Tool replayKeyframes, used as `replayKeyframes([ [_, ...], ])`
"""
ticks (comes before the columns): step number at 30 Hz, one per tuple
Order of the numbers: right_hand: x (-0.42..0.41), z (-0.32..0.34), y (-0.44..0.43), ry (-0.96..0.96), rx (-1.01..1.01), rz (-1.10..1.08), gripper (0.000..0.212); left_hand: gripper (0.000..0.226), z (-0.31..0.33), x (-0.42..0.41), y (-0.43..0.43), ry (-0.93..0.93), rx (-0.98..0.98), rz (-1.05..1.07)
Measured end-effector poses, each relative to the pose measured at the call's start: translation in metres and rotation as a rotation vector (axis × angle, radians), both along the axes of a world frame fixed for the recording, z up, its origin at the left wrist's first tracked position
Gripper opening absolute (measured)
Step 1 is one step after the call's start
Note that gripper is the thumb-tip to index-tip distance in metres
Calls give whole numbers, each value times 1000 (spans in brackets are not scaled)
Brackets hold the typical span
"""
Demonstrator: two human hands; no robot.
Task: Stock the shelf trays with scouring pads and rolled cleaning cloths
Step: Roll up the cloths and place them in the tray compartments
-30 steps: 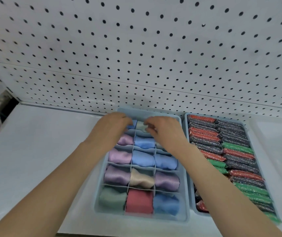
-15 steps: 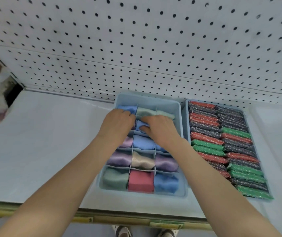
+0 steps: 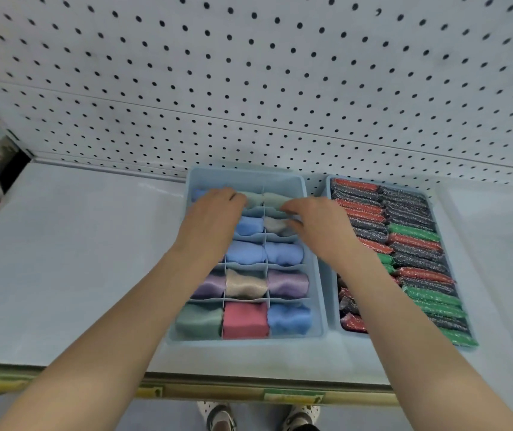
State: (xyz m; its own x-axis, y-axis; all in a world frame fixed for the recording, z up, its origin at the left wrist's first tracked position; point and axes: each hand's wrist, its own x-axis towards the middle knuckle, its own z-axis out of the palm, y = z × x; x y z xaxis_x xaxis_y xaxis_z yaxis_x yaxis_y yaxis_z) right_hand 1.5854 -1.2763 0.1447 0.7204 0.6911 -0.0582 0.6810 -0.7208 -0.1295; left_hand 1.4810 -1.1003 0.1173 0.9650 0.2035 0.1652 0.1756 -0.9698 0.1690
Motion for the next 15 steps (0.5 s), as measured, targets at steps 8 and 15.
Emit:
replayKeyframes([
  [8,-4,-4,23,-111,-259,67,25,22,-16,19,-16,193,-6,-42],
  [15,-8,-9,32,-176,-371,123,22,23,-17,16,-19,145,-82,51],
])
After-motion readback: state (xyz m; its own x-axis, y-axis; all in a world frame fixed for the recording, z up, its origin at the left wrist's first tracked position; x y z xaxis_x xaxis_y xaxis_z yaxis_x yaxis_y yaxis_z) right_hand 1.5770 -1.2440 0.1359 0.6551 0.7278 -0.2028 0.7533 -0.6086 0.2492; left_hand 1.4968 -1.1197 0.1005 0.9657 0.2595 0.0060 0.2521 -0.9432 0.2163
